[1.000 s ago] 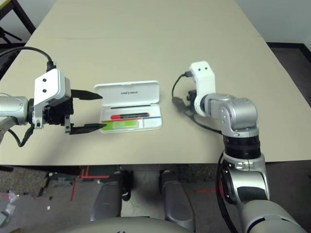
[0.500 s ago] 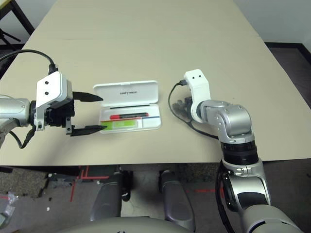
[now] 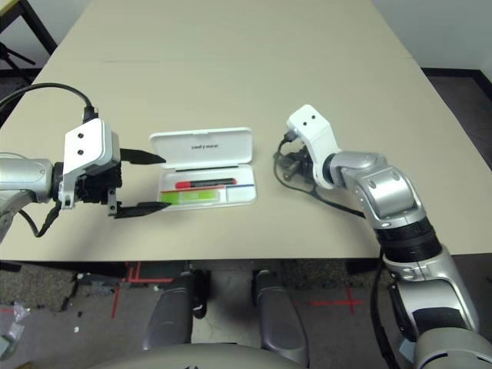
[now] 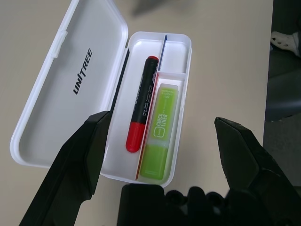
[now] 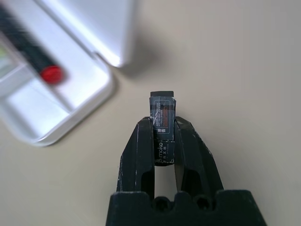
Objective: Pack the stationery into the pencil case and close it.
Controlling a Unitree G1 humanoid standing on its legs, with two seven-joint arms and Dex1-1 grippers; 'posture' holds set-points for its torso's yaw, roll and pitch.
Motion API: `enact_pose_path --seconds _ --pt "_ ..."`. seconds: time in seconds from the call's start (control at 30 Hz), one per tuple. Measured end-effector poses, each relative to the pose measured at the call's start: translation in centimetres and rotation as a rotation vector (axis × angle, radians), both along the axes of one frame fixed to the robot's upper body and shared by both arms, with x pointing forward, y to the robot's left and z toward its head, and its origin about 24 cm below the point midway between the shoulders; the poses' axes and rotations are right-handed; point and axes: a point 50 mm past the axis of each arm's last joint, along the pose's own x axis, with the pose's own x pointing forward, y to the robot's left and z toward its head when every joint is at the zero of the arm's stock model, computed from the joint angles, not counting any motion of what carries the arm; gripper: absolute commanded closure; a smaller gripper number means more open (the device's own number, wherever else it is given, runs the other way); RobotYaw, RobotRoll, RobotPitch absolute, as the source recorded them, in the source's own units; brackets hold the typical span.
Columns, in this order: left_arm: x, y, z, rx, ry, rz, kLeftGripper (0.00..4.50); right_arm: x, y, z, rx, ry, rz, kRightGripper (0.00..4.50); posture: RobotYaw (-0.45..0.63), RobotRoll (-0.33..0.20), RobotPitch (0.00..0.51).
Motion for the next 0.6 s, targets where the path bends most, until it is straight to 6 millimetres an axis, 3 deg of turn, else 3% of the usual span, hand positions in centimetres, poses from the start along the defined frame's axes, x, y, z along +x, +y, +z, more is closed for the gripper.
enact_pose_path --seconds 0.27,0.6 --pt "0.0 0.0 -0.1 0.004 -0.004 0.005 0.0 -0.8 0.3 2.8 -0.066 -0.06 0.41 4.2 0.05 0.0 0.163" --pt "0.0 0.2 -0.3 0.011 0.003 0.017 0.0 -1.0 3.0 1.7 -0.113 -0.025 0.641 4.2 0.06 0.0 0.164"
